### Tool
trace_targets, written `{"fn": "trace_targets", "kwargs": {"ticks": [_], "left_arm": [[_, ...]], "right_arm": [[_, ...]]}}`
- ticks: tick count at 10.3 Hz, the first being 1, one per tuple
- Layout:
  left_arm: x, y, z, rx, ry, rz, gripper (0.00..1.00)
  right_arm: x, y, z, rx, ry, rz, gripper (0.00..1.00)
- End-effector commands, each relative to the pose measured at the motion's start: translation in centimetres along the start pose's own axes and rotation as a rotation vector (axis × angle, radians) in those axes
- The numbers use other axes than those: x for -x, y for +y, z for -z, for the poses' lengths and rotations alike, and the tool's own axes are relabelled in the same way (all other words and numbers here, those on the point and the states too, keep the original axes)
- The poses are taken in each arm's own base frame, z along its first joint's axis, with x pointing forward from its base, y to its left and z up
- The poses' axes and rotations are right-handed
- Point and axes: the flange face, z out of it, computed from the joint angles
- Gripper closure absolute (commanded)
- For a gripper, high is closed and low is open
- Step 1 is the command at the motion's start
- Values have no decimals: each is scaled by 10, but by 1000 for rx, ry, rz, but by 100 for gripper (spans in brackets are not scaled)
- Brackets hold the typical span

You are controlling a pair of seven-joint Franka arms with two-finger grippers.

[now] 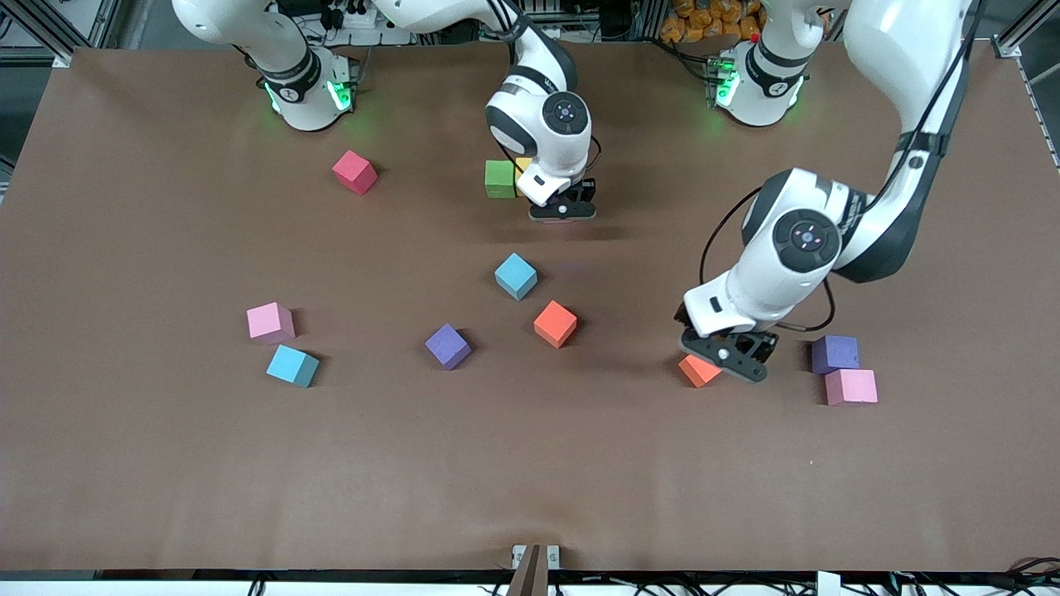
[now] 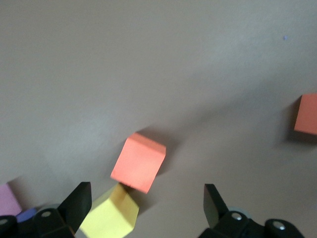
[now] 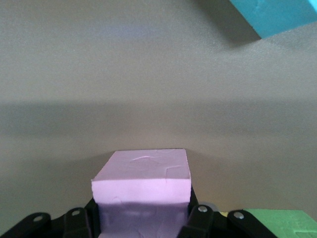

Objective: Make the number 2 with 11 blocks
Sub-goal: 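Place the pink cube in the row while the left gripper reaches orange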

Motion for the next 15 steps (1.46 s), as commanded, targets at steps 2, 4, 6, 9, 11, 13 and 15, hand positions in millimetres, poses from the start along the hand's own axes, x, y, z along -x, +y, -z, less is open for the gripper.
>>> {"fn": "trace_targets", "kwargs": {"ticks": [2,4,6,9,11,13,15], "left_arm": [[-53,59,-3,48,58,-57,0],[-69,91,-10,67,75,-66,0],[-73,131,-19,44,68,-14,0],[-69,165,-31,-9,49,-63,0],[-63,188,-61,-5,10,-93,0],[-59,206,-72,-6,-6,-114,0],[-59,209,-71,8,-7,-109,0]], "right_arm": [[10,-5,0,-5,3,2,0],[9,-6,3,-9,6,4,0],[5,-5,16,-23,15,-4,0],[-14,6,51,-40,34,-20,0],[-38,27,72,-17,47,24,0],[-76,57,83,-7,57,112,0],[-108,84,84,36,89,245,0]]}}
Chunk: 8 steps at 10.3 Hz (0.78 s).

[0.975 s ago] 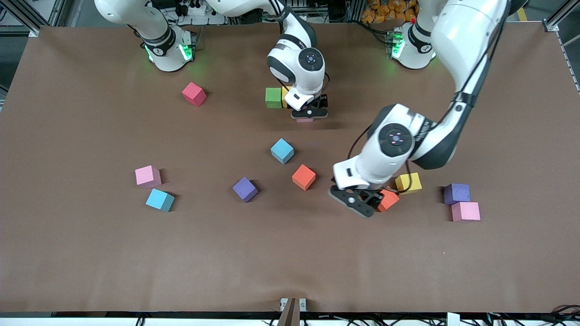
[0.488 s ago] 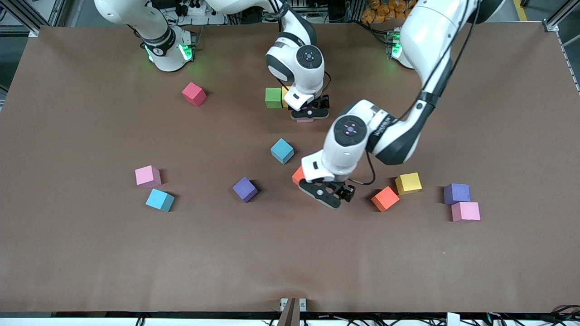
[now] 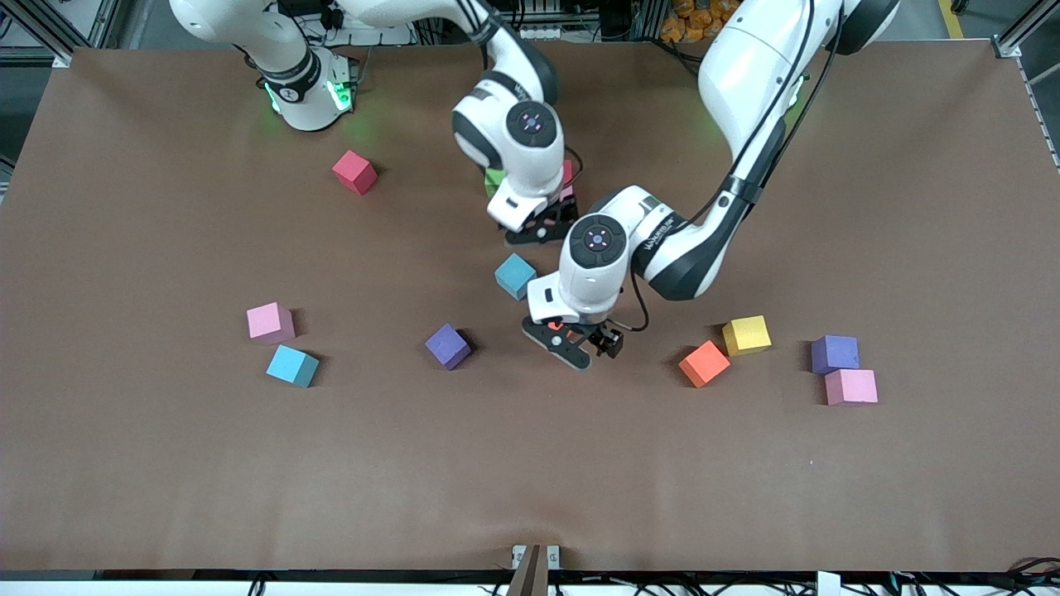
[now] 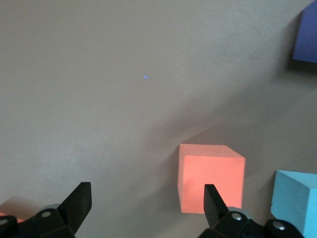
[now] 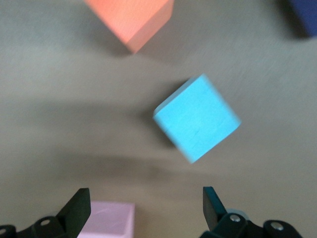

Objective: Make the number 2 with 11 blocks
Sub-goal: 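Place the pink cube in the row while the left gripper reaches orange, then grasp the orange cube with the left gripper while the right gripper reaches cyan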

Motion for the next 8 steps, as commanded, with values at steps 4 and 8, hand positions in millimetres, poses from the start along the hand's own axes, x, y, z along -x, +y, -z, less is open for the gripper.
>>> {"fn": "trace_targets", "kwargs": {"ticks": [4,8], "left_arm": [[-1,22,-18,26,-27,1,0],[1,30,-28,30,-41,-7,0]], "right_arm": [[-25,36,-14,61,38,282,0],[-13,43,-28,62,58,305,0]]}}
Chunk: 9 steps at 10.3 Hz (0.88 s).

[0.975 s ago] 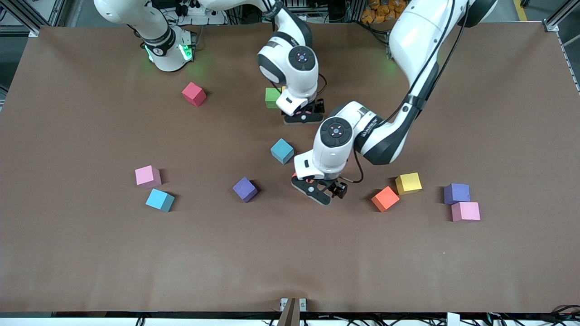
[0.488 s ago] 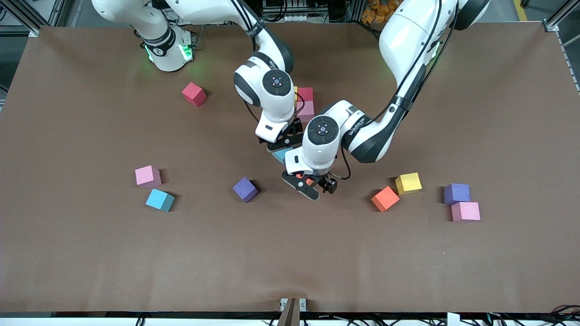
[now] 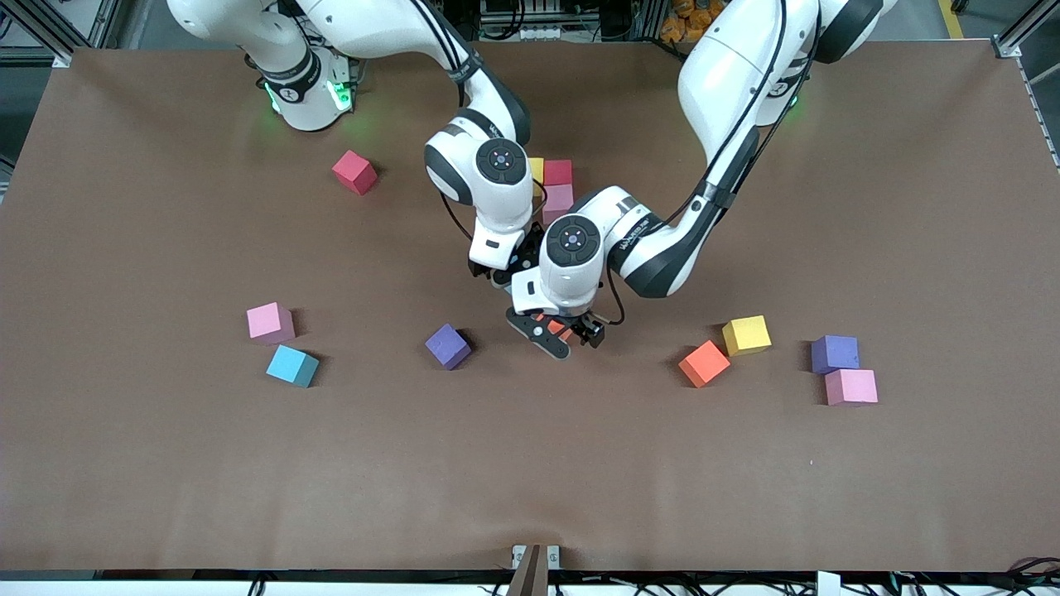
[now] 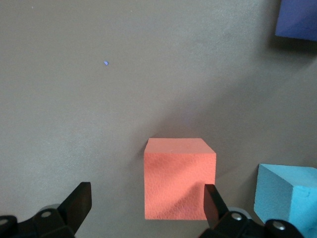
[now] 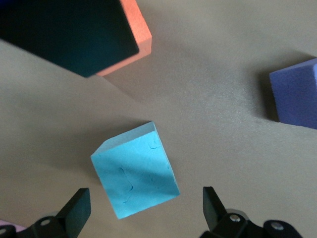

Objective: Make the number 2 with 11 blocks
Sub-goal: 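Grasp the orange cube with the left gripper while the right gripper reaches cyan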

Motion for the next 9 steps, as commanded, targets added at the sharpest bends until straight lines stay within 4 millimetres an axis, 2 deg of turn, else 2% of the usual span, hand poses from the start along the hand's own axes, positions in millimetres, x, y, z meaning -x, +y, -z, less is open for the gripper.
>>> {"fn": "trace_targets", "kwargs": {"ticks": [1,3,5,9], "left_arm": [[-4,3,0,22,-1,24,0],[-4,9,1,46,-3,37,0],[-3,13,-3,48,-9,35,0],[-1,18,-19,48,-28,41,0]], "right_arm": [[13,6,7,7,5,20,0],[26,14,16,7,-2,15,0],[38,35,26,7,-10,5,0],[50,117,43,3,-26,33,0]]}}
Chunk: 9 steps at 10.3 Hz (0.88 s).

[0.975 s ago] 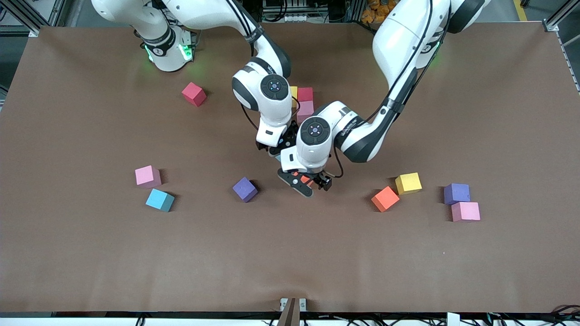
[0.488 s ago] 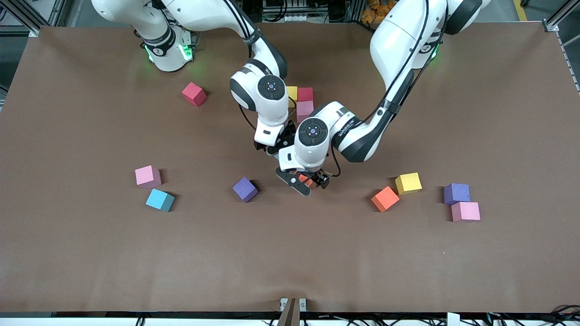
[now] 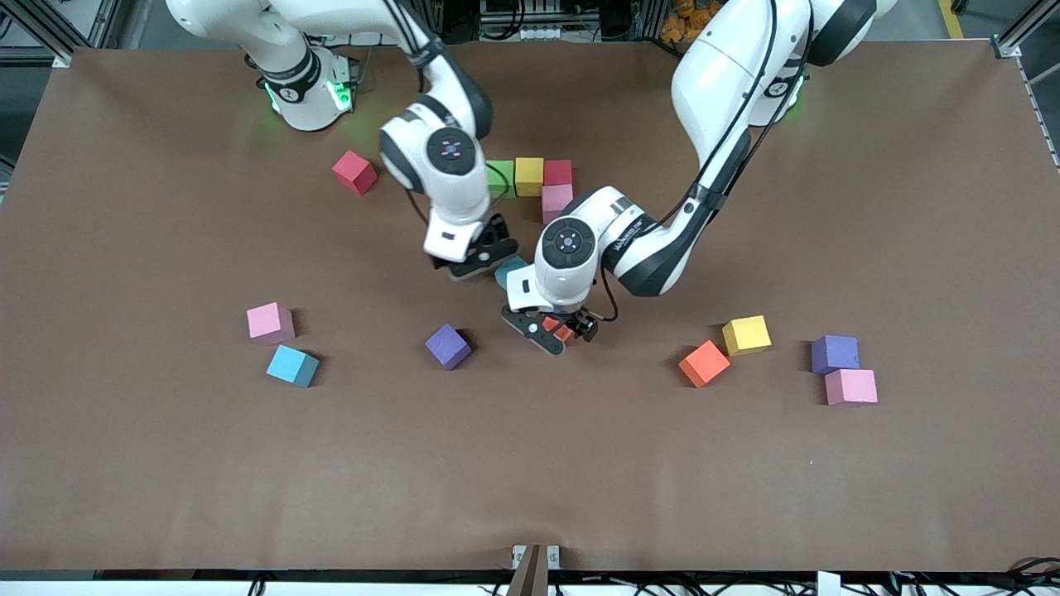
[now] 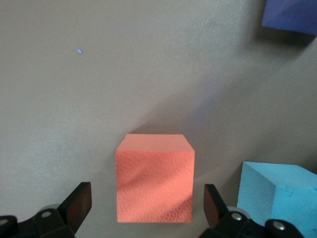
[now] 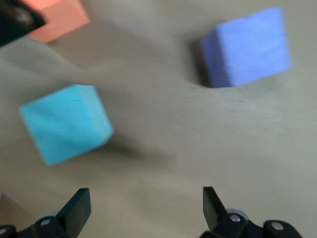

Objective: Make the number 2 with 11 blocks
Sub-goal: 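Grasp the orange cube with the left gripper while the right gripper reaches cyan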

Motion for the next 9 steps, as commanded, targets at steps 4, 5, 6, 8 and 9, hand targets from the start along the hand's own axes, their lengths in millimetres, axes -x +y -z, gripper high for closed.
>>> {"fn": "trace_targets", "kwargs": {"ticks": [4,5,6,8,9], "left_arm": [[-5,4,-15,11,12,9,0],[-5,2,-18,11,14,7,0],[-6,2,-21,13,23,8,0],[-7,3,-26,14,38,6,18],[-6,4,-28,15,35,5,37]], "right_arm": [[14,60,14,-2,0,56,0],[14,60,14,-2,0,56,0],[14,60,13,-1,-2,56,0],[14,59,12,-1,-3,57,0],[14,59,12,-1,-3,57,0]]}}
